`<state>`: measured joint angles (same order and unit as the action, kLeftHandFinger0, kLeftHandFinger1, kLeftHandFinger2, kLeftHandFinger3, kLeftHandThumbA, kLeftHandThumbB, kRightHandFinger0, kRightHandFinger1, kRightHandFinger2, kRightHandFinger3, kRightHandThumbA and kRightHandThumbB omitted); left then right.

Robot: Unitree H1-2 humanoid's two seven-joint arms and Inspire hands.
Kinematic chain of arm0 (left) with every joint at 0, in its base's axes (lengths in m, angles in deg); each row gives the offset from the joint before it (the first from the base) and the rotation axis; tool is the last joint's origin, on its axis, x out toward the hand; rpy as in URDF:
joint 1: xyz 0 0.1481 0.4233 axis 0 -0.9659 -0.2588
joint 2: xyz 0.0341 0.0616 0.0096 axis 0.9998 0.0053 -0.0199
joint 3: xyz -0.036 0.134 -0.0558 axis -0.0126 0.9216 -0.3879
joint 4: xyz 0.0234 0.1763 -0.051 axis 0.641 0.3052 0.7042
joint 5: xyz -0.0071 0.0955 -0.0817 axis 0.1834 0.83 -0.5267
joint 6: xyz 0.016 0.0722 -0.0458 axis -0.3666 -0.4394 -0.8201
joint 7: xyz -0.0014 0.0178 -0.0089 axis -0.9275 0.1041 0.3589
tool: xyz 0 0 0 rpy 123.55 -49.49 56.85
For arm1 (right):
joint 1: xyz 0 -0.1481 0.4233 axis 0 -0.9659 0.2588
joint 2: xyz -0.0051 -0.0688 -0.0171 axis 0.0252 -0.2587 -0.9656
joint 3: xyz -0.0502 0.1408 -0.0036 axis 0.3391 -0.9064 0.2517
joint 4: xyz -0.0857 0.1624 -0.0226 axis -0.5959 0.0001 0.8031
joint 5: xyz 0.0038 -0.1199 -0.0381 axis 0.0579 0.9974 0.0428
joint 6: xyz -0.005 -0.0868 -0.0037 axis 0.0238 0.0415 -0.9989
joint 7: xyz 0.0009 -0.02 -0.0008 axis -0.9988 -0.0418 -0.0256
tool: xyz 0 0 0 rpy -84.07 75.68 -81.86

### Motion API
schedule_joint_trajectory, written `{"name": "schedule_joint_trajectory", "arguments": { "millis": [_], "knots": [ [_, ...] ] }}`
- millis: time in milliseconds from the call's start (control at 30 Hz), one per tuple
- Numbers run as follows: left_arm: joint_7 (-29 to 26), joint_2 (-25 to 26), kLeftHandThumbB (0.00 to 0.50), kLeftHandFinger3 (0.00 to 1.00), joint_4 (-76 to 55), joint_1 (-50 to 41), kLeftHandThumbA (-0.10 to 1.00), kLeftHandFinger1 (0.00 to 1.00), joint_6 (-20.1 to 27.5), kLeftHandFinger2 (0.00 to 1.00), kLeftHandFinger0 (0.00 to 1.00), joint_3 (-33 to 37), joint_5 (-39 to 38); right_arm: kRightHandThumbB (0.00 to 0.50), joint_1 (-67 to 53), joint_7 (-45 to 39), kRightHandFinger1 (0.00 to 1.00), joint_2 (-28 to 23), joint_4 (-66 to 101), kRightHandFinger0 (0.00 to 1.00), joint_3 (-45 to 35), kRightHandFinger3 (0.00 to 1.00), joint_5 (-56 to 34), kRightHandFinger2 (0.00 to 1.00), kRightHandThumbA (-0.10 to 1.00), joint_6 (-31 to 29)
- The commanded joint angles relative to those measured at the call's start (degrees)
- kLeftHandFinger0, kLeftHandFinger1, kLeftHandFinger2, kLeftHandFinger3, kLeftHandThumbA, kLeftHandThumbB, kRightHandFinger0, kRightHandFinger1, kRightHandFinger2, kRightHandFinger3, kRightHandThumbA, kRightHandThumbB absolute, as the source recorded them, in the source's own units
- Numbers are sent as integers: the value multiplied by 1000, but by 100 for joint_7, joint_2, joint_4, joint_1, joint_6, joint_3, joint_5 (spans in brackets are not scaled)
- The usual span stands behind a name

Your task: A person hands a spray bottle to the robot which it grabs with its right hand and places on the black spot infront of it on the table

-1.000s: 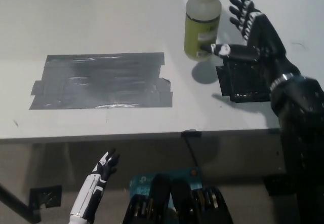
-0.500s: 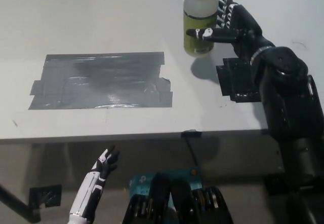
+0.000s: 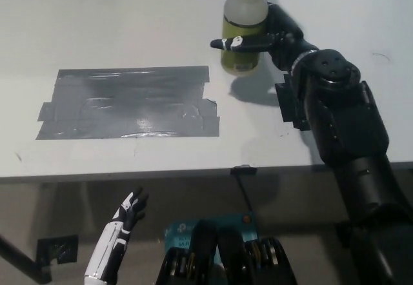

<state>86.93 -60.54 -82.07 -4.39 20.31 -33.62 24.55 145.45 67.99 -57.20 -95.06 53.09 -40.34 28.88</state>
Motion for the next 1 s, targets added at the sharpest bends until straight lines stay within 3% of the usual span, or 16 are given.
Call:
{"name": "schedule_joint_trajectory", "arguments": {
  "millis": [0,33,67,100,133,167,333,467,600,667,700,733,800,967],
  "knots": [
    [-1,22,52,1000,-185,-37,1000,1000,85,1000,1000,-60,-24,350,470,115,1000,59,-173,1000,130,1000,241,1000,976,-332],
    [-3,23,37,1000,-194,-36,1000,1000,106,1000,1000,-67,-33,375,653,421,936,83,-634,1000,145,1000,396,993,631,-290],
    [-2,27,21,1000,-204,-39,1000,1000,126,1000,1000,-73,-43,202,734,552,353,85,-880,499,170,534,480,375,141,-330],
    [-3,29,18,1000,-204,-39,1000,1000,141,1000,1000,-74,-43,279,753,594,146,86,-964,126,171,470,500,321,167,-363],
    [-8,29,12,1000,-208,-41,1000,1000,159,1000,1000,-75,-33,299,751,803,53,89,-1068,25,235,296,652,249,90,-449],
    [-15,27,6,1000,-210,-42,1000,1000,167,1000,1000,-76,-22,284,711,993,22,102,-1068,1,271,272,768,283,41,-507],
    [-28,63,0,1000,-220,-12,1000,1000,183,1000,1000,-101,26,252,487,1423,289,154,-924,0,78,512,792,617,143,-1109],
    [-22,72,1,1000,-191,-4,1000,1000,207,1000,1000,-106,39,277,417,1525,307,99,-699,0,89,516,925,637,117,-1275],
    [-29,62,0,1000,-202,-10,1000,1000,154,1000,1000,-131,35,293,314,1609,429,80,-325,31,54,547,1004,749,149,-1257],
    [-17,55,0,1000,-192,-13,1000,1000,165,1000,1000,-142,-7,299,253,1631,425,58,-169,49,-22,538,970,713,151,-1326],
    [-23,46,0,1000,-202,-16,1000,1000,158,1000,1000,-146,3,309,192,1748,367,2,-7,112,1,378,1106,557,197,-1311],
    [-25,47,0,1000,-193,-14,1000,1000,174,1000,1000,-148,14,304,155,1799,334,-28,84,111,6,307,1170,500,189,-1310],
    [-28,58,0,1000,-168,-10,1000,1000,193,1000,1000,-153,41,308,42,1852,220,-137,343,6,-21,199,1245,428,224,-1339],
    [-40,98,8,1000,-193,-61,1000,1000,232,1000,1000,-226,20,334,-285,1728,308,-463,841,0,-122,421,1238,594,329,-1493]
  ]
}}
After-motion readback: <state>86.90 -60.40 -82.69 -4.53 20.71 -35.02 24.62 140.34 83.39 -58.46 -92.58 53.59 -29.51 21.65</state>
